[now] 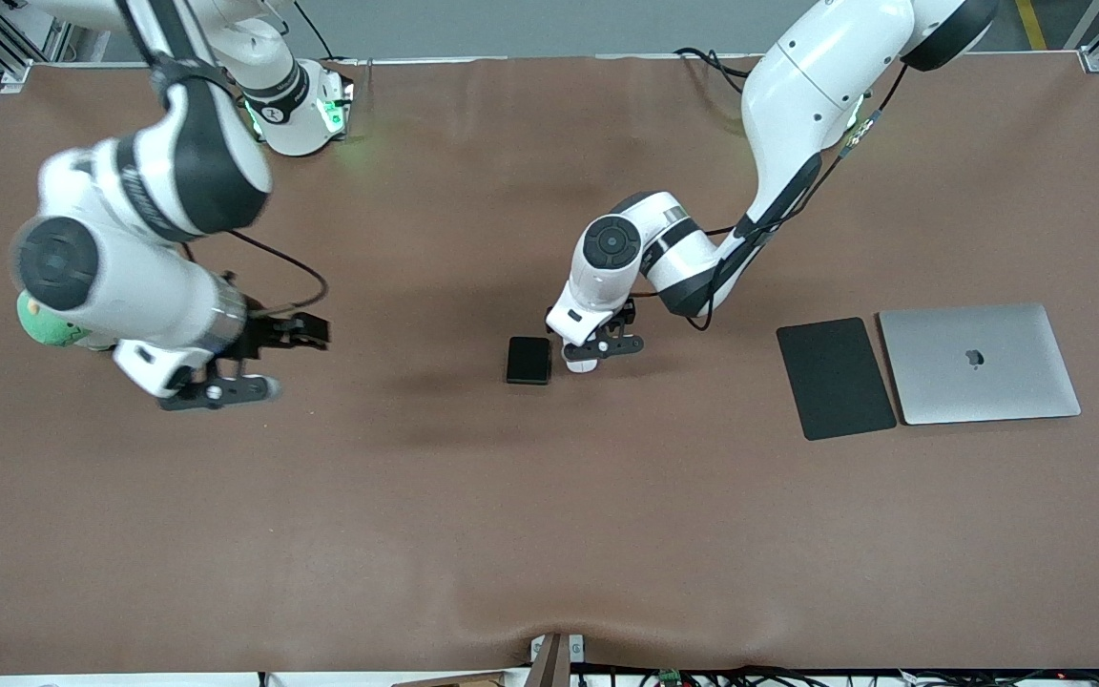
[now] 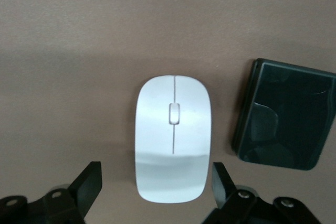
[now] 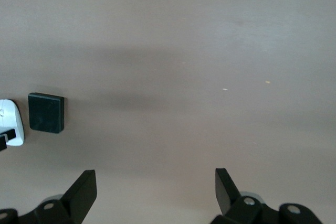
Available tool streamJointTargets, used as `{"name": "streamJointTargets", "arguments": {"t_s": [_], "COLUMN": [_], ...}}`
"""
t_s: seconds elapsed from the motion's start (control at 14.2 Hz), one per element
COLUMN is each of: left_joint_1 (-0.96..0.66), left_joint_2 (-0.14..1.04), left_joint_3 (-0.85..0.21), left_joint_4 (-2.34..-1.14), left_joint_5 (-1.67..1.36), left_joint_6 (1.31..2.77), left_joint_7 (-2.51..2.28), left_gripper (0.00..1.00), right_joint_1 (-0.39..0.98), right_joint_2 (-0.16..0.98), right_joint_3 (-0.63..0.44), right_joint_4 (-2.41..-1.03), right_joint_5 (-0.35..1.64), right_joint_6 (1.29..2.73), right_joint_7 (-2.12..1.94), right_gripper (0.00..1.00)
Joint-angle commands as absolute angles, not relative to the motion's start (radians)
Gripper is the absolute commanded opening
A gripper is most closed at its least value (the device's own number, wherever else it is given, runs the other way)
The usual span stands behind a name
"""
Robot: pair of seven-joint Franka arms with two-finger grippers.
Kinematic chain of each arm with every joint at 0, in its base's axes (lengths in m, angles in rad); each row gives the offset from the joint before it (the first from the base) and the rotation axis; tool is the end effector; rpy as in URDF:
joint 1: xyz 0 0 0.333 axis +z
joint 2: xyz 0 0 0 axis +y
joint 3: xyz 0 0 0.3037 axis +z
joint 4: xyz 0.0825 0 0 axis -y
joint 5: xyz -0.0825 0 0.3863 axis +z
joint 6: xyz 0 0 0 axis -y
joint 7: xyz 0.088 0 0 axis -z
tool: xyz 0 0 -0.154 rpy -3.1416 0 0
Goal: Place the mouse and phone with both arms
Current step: 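Close the left gripper on the mouse while the right gripper aligns over the phone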
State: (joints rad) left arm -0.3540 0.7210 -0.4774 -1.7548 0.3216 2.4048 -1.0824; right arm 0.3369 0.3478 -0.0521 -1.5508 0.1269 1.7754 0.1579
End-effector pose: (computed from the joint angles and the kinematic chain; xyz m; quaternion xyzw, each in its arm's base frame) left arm 0.4594 -0.4723 0.1388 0.9971 0.0596 -0.0286 0.0379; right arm 0.6106 0.1993 0.3815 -0.9956 -0.0476 0.0711 0.0375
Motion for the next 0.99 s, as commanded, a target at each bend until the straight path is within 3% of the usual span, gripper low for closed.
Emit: {"name": "streamJointTargets", "arguments": {"t_s": [0.0,0.42,0.92], "left_joint_1": [-0.383,-0.411,-0.42], "left_joint_2": [0.749,0.768,0.776], "left_joint_3": [-0.457,-0.425,-0.425], "left_joint_4": [-1.723,-1.704,-1.704], "left_joint_5": [0.353,0.354,0.353], "left_joint_6": [2.437,2.441,2.441], "left_joint_7": [-1.131,-1.131,-1.131], "left_gripper": [0.92,0.9,0.78], "right_joint_1": [0.385,0.466,0.434], "right_joint_2": [0.405,0.477,0.531], "right_joint_3": [-0.061,-0.061,-0.061], "right_joint_4": [-1.537,-1.546,-1.577], "right_joint_5": [0.141,0.146,0.272], "right_joint_6": [1.821,1.921,2.016], "right_joint_7": [0.218,0.4,0.422], "right_gripper": [1.0,1.0,1.0]}}
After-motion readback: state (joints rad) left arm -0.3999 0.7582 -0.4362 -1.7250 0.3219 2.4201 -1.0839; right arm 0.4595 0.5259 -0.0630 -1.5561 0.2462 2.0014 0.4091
